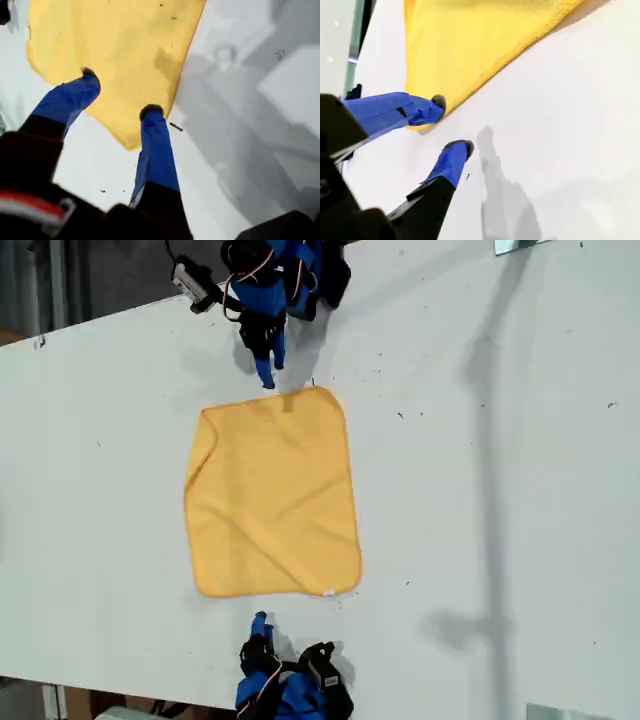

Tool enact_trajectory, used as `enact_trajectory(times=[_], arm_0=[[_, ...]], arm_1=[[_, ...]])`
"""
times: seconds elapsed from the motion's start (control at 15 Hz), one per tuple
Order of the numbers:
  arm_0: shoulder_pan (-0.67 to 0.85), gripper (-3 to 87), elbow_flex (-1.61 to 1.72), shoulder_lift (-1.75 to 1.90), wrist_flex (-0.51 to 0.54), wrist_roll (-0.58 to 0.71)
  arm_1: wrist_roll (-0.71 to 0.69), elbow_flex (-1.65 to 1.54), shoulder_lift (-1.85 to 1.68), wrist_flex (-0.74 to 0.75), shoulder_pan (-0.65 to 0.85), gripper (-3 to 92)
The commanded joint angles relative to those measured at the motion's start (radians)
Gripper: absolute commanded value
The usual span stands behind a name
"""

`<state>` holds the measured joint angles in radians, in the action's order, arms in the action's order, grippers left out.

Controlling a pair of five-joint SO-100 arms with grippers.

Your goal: Grasp corners of a square towel and fold twice.

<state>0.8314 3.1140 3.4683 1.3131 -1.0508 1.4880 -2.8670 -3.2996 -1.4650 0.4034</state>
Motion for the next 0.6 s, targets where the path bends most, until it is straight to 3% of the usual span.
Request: enact_trajectory(times=[0.0, 0.13, 0.33, 0.4, 0.47, 0.53], arm_0=[[-0.215, 5.7, -0.025, 0.006, -0.006, -0.345], [-0.215, 7.2, -0.006, 0.006, -0.026, -0.364], [-0.202, 0.5, -0.009, 0.006, 0.008, -0.417], [-0.192, 4.7, -0.015, 0.006, 0.023, -0.403], [-0.213, 9.1, -0.015, 0.006, 0.015, -0.393], [-0.247, 12.8, 0.002, 0.006, -0.025, -0.383]], arm_1=[[0.031, 0.029, 0.011, -0.006, 0.359, 19.8], [0.038, 0.021, 0.011, 0.006, 0.229, 16.7], [0.029, 0.021, 0.011, 0.002, 0.109, 11.9], [0.028, 0.023, 0.011, 0.000, 0.109, 11.9], [0.025, 0.061, 0.011, -0.038, 0.097, 20.2], [-0.110, 0.097, 0.008, -0.002, 0.040, 27.0]])
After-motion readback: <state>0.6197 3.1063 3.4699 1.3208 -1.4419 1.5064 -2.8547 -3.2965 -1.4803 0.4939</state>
